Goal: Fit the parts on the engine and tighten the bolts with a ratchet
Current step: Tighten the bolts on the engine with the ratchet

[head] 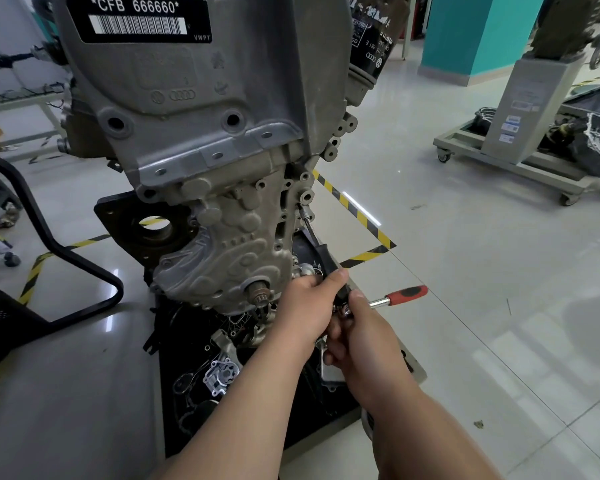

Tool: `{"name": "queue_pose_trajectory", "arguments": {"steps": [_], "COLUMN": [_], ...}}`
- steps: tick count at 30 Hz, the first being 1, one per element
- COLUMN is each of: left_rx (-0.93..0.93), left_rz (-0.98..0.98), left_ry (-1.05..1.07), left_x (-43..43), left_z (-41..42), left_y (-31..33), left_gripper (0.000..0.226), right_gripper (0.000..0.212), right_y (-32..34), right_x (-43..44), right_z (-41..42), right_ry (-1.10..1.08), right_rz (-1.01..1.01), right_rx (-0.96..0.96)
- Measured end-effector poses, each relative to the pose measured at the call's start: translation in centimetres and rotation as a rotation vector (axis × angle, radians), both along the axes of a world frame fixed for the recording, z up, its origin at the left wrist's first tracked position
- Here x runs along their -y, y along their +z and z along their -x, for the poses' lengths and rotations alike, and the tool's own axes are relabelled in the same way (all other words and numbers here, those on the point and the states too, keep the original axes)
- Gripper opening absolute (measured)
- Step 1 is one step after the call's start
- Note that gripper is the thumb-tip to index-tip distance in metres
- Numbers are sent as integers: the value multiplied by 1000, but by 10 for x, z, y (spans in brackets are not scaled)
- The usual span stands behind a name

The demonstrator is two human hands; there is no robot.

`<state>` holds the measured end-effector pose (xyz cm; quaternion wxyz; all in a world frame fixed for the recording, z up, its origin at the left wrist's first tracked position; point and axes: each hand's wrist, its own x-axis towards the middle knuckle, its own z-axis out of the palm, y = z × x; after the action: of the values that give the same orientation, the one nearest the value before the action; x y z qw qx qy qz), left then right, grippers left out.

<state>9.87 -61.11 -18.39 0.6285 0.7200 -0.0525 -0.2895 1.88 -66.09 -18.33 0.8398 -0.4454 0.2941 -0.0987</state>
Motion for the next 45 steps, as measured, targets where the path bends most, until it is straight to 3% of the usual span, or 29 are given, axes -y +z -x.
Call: {"name": "queue_pose_trajectory", "arguments": {"steps": [3, 6, 10, 12, 14, 16, 18, 25, 29, 32, 40, 45], "left_rx": [30, 47, 51, 72, 81, 96, 108, 48, 16, -35, -61, -16], "left_rz": [17, 28, 46, 54, 53, 50, 46, 75, 47, 40, 87, 57], "left_ry": [31, 52, 69, 75, 75, 70, 80, 52, -8, -50, -85, 22], "left_x": [2, 3, 5, 6, 7, 9, 10, 6, 3, 2, 4, 6], "left_z": [-2, -3, -1, 1, 1, 0, 0, -2, -2, 0, 3, 4], "left_y": [-1, -3, 2, 5, 5, 3, 2, 7, 4, 4, 6, 5], "left_gripper": [38, 33, 52, 58, 60, 47, 41, 42, 49, 39, 39, 42], "right_gripper": [23, 37, 53, 47, 29, 14, 9, 33, 46, 57, 51, 40], "right_y": [-3, -9, 0, 1, -2, -6, -7, -3, 0, -1, -3, -2], "right_x": [0, -4, -10, -9, -8, -6, -5, -2, 2, 5, 10, 10], "right_z": [2, 5, 9, 11, 10, 10, 9, 6, 3, 1, 2, 5], "right_ry": [-21, -20, 34, 21, -44, -147, -208, -260, -211, -188, -126, -157], "right_rz": [279, 541, 703, 738, 725, 652, 569, 388, 73, -86, -105, 88], "right_rx": [-71, -68, -68, -64, -47, -74, -98, -32, 5, -32, -67, -36]}}
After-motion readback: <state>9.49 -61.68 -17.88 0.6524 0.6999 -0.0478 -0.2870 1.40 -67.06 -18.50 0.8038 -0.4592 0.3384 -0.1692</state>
